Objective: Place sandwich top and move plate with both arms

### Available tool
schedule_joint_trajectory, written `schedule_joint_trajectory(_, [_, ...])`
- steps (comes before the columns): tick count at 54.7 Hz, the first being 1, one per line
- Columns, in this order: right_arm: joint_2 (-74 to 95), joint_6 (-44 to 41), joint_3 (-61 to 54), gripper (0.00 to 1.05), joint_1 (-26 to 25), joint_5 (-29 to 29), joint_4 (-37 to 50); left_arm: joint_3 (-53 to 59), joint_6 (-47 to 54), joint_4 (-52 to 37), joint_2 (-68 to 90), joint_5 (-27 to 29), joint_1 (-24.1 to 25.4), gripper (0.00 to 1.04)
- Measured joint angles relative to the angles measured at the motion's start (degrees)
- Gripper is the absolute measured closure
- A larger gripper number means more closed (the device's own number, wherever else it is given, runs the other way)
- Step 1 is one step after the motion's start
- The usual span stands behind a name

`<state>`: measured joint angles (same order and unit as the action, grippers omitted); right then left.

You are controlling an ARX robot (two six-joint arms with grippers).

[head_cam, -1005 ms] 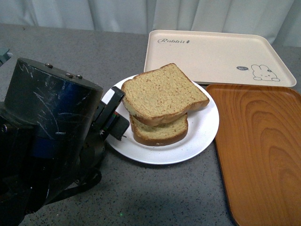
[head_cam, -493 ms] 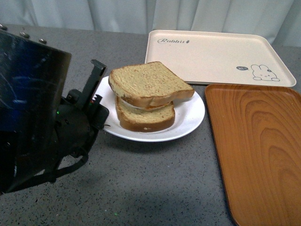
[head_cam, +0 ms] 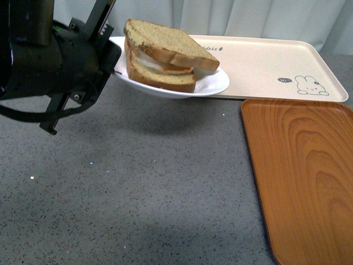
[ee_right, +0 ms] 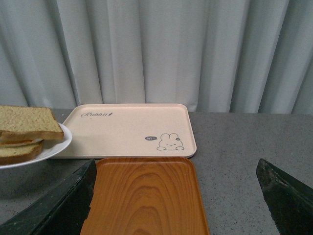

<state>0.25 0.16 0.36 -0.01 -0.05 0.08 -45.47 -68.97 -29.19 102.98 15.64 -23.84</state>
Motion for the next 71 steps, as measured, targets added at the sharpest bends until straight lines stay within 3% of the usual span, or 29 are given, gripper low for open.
schedule_joint_trajectory(17, [0.0,0.0,0.0,0.09,0.0,0.0,0.0,-6.4,2.4,2.9,1.1,-0.1,-1.5,1.01])
schedule_joint_trajectory(71, [0.0,0.0,0.0,0.09,0.0,0.0,0.0,-37.6,11.9,14.4,25.9,-1.6,-4.0,1.01])
